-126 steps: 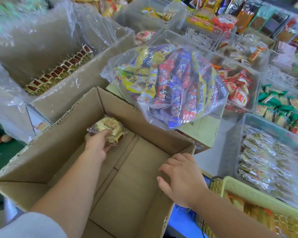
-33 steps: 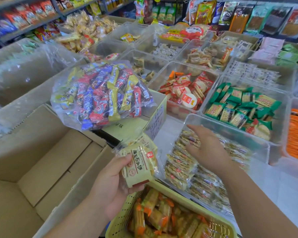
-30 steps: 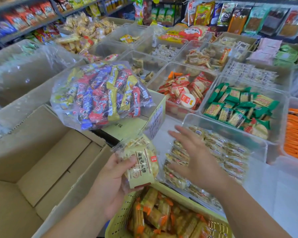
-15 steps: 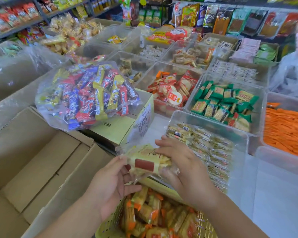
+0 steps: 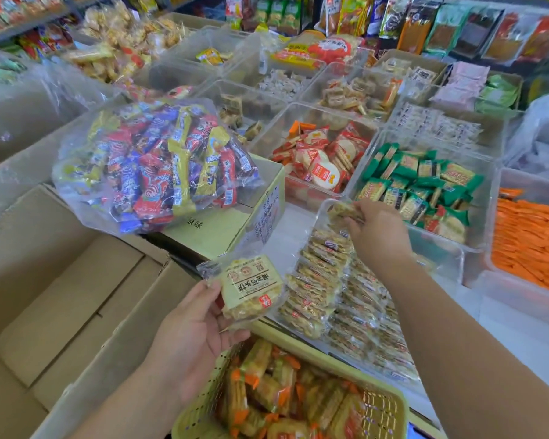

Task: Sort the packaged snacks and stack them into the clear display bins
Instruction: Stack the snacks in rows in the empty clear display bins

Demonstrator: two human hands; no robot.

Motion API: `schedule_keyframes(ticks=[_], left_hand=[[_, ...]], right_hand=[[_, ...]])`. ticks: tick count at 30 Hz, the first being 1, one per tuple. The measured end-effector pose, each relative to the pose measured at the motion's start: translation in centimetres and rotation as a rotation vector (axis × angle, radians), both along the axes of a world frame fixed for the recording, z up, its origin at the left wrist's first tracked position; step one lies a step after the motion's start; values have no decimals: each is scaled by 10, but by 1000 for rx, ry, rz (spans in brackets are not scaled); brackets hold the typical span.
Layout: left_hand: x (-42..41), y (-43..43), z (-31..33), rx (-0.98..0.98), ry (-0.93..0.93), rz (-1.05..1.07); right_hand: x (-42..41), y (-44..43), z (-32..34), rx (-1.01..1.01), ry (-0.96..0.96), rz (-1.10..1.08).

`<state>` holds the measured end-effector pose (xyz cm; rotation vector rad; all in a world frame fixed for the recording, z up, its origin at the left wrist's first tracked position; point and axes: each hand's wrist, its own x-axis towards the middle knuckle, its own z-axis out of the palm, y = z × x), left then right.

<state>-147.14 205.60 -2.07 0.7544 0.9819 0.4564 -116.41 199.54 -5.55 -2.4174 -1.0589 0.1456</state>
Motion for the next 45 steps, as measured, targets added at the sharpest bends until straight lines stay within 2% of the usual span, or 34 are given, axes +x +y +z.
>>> schedule_keyframes(ticks=[3, 5, 10, 16, 20, 22, 24, 26, 30, 32, 34, 37, 39, 42, 45], left_hand=[[-3, 0, 1, 8, -16, 1], [-5, 1, 2, 12, -23, 11], [-9, 0, 7, 35, -42, 21], [-8, 5, 7, 49, -51, 27], [-5, 13, 8, 1, -76, -8], [0, 17, 10, -18, -66, -35], [9, 16, 12, -11, -19, -69], [20, 12, 12, 11, 62, -112], [44, -1, 12, 9, 131, -249], [55, -6, 11, 28, 152, -328], [63, -8, 5, 134, 237, -369], [64, -1, -14, 576, 522, -510], [61, 4, -29, 815, 715, -707], [60, 7, -48, 898, 868, -966], [62, 9, -61, 898, 943, -1058]], right_hand=[[3, 23, -13, -337, 13, 105], [0, 30, -21, -411, 84, 180], [0, 29, -33, -362, 105, 201], [3, 6, -42, -325, 287, 230], [-18, -18, -22, -183, 210, 250], [-42, -33, -6, -53, 200, 375], [-70, -50, 4, 66, 302, 544], [-96, -65, 7, 146, 316, 646], [-120, -76, 4, 280, 99, 640], [-116, -79, 2, 344, 65, 618], [-107, -82, 1, 385, 81, 602], [-82, -85, 5, 330, 194, 455], [-60, -79, 11, 266, 238, 279], [-19, -58, 13, 296, 314, 86], [16, -29, 8, 254, 299, 41]])
